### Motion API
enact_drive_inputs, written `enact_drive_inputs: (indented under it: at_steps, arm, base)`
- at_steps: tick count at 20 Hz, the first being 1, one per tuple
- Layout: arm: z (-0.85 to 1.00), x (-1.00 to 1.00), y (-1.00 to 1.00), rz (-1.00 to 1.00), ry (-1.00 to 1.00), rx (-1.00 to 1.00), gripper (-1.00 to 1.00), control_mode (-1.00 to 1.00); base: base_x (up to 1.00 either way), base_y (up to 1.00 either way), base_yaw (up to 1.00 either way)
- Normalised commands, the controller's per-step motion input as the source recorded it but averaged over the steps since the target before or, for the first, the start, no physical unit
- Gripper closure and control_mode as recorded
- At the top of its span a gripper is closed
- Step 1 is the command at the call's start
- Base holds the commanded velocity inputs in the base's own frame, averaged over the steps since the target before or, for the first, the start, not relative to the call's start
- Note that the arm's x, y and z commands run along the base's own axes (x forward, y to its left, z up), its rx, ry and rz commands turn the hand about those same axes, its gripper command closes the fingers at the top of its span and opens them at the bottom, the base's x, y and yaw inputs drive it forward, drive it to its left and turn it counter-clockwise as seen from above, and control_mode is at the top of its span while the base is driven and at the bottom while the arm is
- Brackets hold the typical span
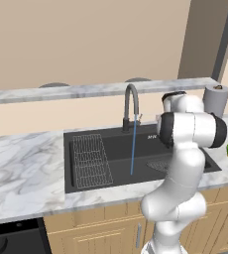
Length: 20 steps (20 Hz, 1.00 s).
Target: Soak the sponge with water for a few seconds and then drop it inside the sink.
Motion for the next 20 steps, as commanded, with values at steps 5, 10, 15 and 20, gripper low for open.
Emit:
enact_drive_inputs:
  at_steps: [5,10,15,20]
  arm:
    - [0.4,-0.56,0.0,-0.03,0.13,0.0,-1.0,-1.0]
    - [0.41,-0.61,0.0,-0.05,0.15,0.0,-1.0,-1.0]
    - [0.4,-0.55,0.0,-0.05,0.16,0.0,-1.0,-1.0]
    - [0.45,-0.44,0.0,-0.02,0.14,0.0,-1.0,-1.0]
  base:
    - [0.0,0.0,0.0]
    - [0.0,0.0,0.0]
    - [0.0,0.0,0.0]
    - [0.0,0.0,0.0]
